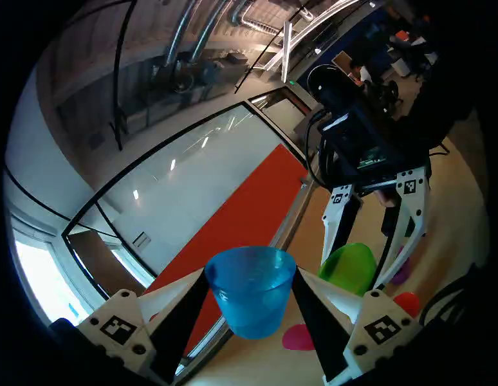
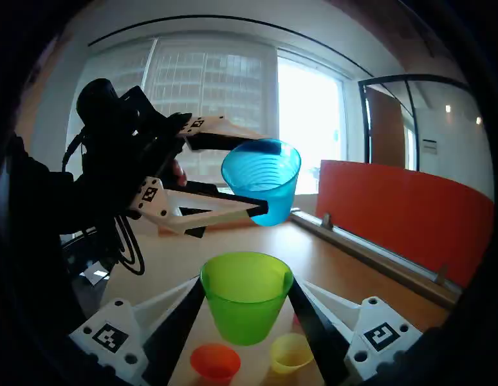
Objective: Pour water
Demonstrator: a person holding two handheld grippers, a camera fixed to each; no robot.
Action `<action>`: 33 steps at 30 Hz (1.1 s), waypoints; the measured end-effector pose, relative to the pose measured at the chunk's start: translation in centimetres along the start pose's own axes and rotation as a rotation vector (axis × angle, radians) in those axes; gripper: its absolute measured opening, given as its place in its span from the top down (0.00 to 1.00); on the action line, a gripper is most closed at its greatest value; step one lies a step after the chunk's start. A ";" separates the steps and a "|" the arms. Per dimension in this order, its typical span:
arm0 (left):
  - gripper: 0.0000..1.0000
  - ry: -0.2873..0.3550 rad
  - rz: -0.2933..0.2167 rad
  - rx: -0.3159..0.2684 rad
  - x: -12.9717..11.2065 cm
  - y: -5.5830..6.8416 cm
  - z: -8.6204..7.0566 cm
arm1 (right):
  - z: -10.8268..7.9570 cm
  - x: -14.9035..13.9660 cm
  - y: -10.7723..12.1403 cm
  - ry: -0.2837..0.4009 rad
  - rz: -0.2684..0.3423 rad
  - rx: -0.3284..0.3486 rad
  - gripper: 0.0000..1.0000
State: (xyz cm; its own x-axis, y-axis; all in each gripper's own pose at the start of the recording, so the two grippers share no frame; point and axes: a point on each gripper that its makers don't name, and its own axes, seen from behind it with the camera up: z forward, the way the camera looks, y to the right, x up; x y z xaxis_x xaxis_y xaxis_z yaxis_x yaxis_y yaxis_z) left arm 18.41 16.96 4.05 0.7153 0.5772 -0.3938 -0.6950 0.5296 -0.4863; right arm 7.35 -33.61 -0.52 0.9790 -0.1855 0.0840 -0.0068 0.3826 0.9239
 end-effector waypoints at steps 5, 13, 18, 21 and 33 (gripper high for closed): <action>0.13 0.000 0.020 -0.001 0.1 0.1 0.1 | -0.1 0.0 0.0 0.001 0.000 0.001 0.08; 0.13 0.003 0.052 -0.004 0.3 0.1 0.1 | 0.0 -0.1 0.0 0.001 0.001 0.003 0.08; 0.13 0.006 0.075 -0.006 0.5 0.2 0.2 | 0.0 -0.1 -0.1 0.001 0.002 0.005 0.08; 0.13 0.006 0.093 -0.006 0.5 0.2 0.3 | 0.1 -0.1 -0.1 0.002 0.001 0.004 0.08; 0.13 -0.002 0.151 -0.003 0.4 0.3 0.5 | 0.1 -0.2 -0.1 0.003 0.003 0.006 0.08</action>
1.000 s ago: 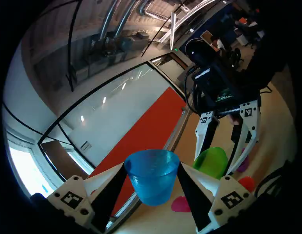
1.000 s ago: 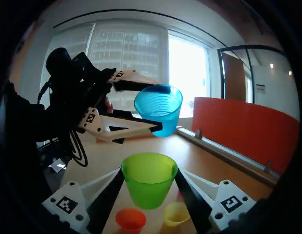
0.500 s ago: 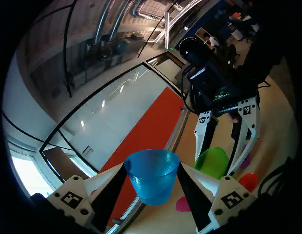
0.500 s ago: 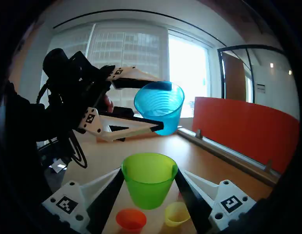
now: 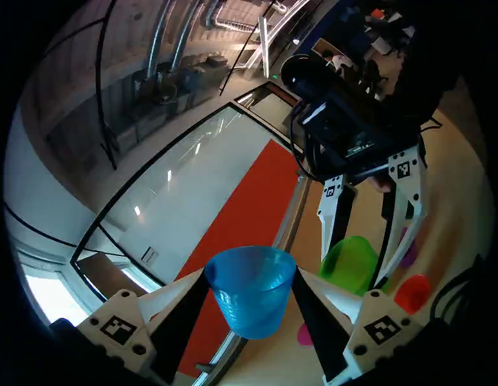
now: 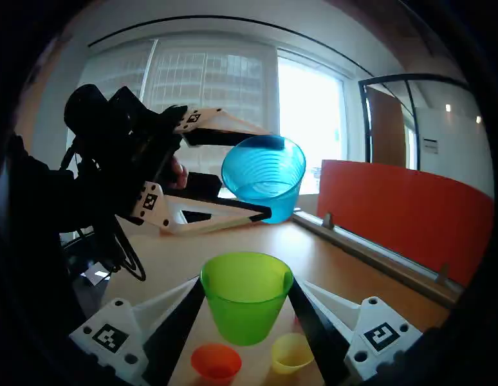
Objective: Pour water
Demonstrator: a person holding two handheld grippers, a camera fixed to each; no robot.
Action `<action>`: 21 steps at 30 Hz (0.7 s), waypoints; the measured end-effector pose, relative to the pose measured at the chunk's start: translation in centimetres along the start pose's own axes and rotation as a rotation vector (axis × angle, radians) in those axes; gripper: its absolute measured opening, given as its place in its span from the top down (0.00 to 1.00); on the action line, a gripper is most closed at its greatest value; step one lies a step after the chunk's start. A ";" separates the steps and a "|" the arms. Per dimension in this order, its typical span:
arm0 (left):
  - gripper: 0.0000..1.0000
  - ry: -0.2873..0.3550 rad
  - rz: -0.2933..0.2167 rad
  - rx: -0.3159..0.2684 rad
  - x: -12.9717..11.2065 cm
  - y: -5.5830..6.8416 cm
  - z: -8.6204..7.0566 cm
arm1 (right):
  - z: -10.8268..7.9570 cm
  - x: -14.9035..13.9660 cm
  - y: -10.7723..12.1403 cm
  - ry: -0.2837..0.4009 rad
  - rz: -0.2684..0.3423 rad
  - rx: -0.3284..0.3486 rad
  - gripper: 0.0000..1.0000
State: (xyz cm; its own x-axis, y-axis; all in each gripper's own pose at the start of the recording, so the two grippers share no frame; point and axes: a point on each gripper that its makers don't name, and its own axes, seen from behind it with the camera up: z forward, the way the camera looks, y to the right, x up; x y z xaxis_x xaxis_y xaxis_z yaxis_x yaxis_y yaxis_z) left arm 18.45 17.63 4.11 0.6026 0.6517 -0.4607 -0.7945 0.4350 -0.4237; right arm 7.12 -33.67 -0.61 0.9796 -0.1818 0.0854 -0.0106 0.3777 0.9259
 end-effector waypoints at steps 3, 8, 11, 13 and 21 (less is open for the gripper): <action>0.13 0.000 0.013 0.000 0.1 0.1 0.0 | 0.0 0.0 0.0 0.000 0.002 0.001 0.08; 0.13 0.000 0.032 -0.002 0.2 0.2 0.2 | 0.1 0.0 0.0 0.000 0.002 0.001 0.08; 0.13 -0.002 0.042 0.000 0.2 0.2 0.2 | 0.1 -0.1 -0.1 0.000 0.001 0.003 0.08; 0.13 -0.002 0.047 0.001 0.2 0.2 0.2 | 0.1 0.0 -0.1 0.000 0.001 0.004 0.08; 0.13 0.000 0.072 0.000 0.5 0.4 0.2 | 0.2 -0.1 -0.1 -0.001 -0.001 0.003 0.08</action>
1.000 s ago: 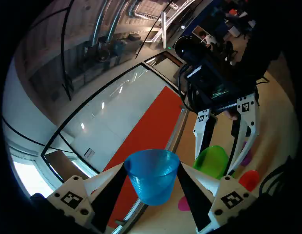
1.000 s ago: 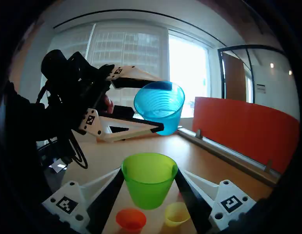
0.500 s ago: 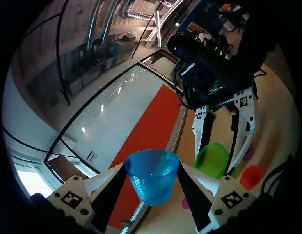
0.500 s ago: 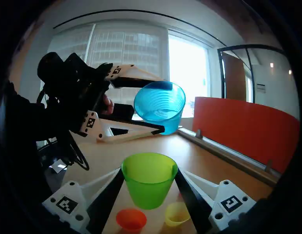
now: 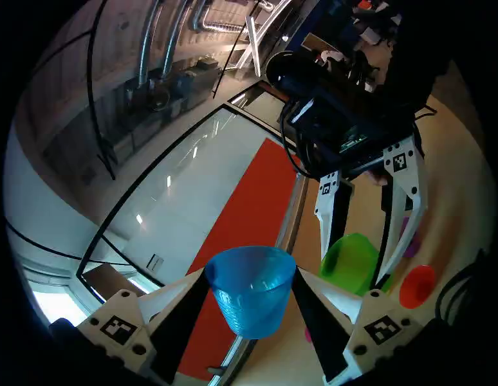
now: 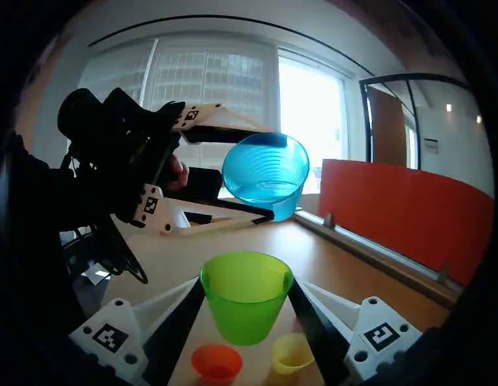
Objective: Pour water
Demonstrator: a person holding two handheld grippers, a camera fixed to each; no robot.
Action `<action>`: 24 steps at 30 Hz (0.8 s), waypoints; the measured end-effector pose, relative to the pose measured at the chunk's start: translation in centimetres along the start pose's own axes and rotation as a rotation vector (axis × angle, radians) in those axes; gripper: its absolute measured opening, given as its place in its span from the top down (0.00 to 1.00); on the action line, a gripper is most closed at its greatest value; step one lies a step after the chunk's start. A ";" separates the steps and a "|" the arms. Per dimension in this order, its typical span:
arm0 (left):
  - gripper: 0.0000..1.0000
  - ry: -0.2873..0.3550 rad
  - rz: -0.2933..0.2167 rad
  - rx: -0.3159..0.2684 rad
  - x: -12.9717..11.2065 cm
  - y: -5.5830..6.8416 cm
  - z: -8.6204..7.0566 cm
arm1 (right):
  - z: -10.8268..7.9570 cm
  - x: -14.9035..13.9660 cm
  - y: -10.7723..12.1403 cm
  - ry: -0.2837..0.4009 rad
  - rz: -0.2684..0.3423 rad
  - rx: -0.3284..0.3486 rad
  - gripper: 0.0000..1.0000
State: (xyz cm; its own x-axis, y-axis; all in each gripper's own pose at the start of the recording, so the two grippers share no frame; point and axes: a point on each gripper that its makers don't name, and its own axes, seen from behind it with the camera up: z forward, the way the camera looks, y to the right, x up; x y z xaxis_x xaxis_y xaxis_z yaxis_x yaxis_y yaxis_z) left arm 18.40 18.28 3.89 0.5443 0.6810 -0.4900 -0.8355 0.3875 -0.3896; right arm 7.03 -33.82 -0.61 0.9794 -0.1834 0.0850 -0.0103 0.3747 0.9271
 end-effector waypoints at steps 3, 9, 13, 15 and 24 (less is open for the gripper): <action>0.13 0.002 0.007 -0.001 0.1 0.0 0.0 | 0.0 0.0 0.0 0.000 0.000 0.001 0.08; 0.13 0.003 0.023 -0.001 0.4 -0.1 -0.1 | 0.0 0.0 0.0 0.002 0.000 0.001 0.08; 0.13 0.004 0.029 -0.001 0.4 0.0 -0.1 | 0.0 0.0 -0.1 0.001 0.000 0.002 0.08; 0.13 0.005 0.031 0.000 0.5 0.0 -0.1 | -0.1 0.0 -0.1 0.002 -0.001 0.002 0.08; 0.13 0.007 0.037 0.001 0.7 0.0 0.0 | -0.2 0.2 -0.1 0.003 -0.002 0.003 0.08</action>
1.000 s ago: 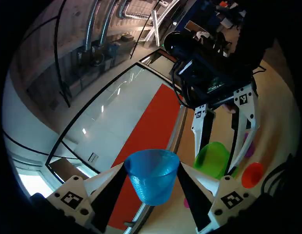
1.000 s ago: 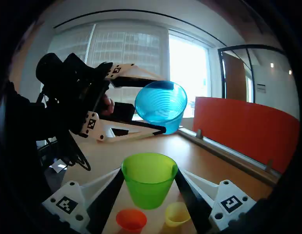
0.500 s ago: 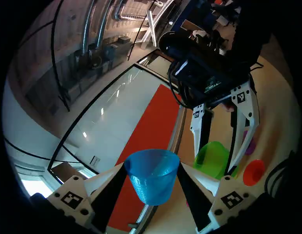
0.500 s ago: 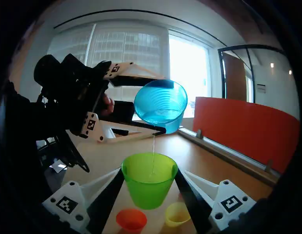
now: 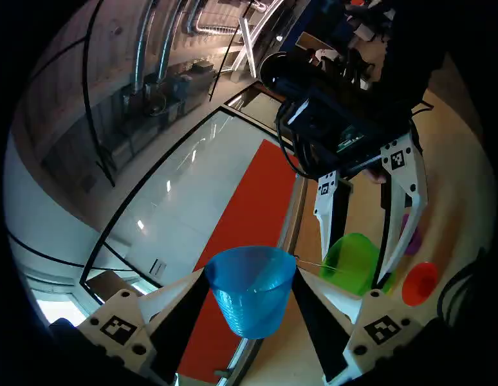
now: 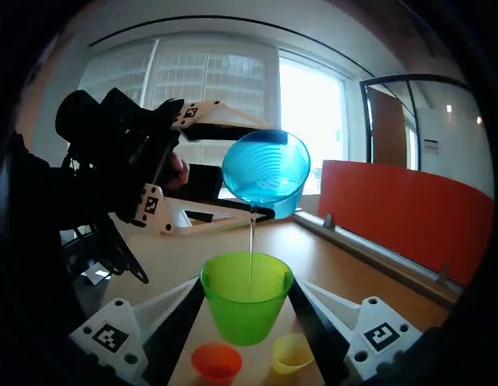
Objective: Pour water
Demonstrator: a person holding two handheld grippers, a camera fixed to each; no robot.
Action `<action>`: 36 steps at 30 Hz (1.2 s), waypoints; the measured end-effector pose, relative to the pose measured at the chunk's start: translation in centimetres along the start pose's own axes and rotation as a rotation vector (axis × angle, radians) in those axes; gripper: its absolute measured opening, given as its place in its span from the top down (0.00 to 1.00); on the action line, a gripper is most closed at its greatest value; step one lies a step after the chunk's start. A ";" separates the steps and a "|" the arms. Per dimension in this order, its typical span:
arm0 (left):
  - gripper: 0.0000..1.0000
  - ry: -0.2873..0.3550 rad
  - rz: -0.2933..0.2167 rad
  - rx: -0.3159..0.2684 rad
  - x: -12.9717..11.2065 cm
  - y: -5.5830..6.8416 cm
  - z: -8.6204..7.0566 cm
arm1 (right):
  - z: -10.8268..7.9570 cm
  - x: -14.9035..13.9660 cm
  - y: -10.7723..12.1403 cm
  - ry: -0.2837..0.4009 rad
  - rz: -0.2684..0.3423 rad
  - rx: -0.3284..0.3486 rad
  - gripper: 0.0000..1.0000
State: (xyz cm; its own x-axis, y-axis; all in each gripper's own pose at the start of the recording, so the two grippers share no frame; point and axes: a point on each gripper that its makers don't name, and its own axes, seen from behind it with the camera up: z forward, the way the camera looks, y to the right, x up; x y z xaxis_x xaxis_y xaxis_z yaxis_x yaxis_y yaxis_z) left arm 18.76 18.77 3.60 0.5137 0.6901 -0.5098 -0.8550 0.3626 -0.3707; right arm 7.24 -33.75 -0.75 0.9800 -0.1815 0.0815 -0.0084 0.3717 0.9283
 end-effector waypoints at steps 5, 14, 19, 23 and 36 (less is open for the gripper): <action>0.13 0.003 0.005 0.000 0.2 -0.1 0.1 | 0.0 0.1 0.0 0.001 0.000 0.000 0.08; 0.13 0.006 0.010 0.004 0.3 -0.2 0.1 | 0.0 0.2 0.0 0.003 -0.001 0.000 0.08; 0.13 0.006 0.019 0.002 0.5 -0.2 0.1 | -0.1 0.2 0.0 0.005 -0.001 -0.001 0.08; 0.13 0.009 0.029 0.000 0.6 -0.1 0.1 | -0.2 0.3 0.0 0.006 -0.001 -0.001 0.08; 0.13 0.009 0.052 -0.005 0.9 0.2 0.1 | -0.2 0.2 0.0 0.008 -0.002 -0.003 0.08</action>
State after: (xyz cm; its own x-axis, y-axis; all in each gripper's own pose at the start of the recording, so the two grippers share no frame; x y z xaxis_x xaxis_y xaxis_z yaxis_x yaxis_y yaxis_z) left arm 19.06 19.49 3.18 0.4691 0.7023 -0.5355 -0.8803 0.3234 -0.3470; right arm 7.47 -33.57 -0.78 0.9816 -0.1746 0.0767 -0.0059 0.3738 0.9275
